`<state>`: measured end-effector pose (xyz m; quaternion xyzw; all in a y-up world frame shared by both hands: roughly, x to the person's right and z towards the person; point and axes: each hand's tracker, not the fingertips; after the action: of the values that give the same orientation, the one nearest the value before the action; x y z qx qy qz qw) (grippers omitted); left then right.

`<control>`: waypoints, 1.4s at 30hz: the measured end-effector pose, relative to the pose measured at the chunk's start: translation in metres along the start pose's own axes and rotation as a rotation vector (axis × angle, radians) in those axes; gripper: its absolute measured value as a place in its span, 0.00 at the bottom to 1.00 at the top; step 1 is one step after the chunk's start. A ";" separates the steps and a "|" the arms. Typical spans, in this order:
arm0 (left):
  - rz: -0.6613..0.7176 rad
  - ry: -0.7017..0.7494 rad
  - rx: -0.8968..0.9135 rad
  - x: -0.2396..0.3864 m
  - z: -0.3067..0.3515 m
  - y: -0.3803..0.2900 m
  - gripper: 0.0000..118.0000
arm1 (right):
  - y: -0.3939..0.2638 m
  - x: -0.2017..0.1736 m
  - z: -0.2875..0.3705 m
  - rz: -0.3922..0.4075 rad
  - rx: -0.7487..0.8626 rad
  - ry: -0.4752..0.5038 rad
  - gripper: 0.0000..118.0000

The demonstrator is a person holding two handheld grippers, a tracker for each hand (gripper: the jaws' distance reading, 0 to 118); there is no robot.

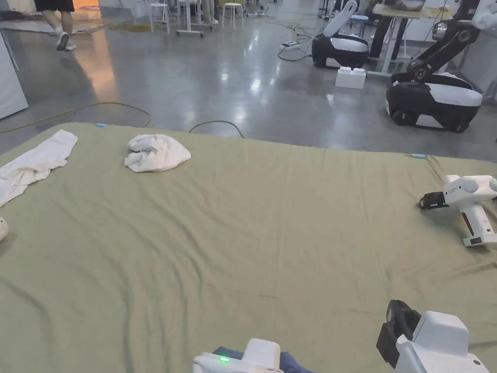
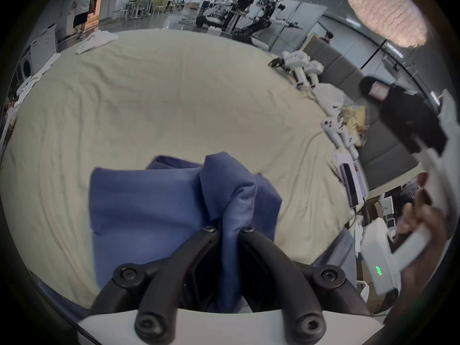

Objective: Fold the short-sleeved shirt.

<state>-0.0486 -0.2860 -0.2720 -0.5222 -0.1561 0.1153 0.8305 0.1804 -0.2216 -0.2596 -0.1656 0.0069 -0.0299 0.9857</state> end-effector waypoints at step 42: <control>-0.021 -0.059 0.460 -0.066 0.074 0.009 0.02 | 0.005 -0.002 0.011 0.019 0.054 -0.001 0.02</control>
<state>-0.1380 -0.2444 -0.2593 -0.3137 -0.1553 0.1545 0.9239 0.1787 -0.2134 -0.2511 -0.1389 0.0069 -0.0208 0.9901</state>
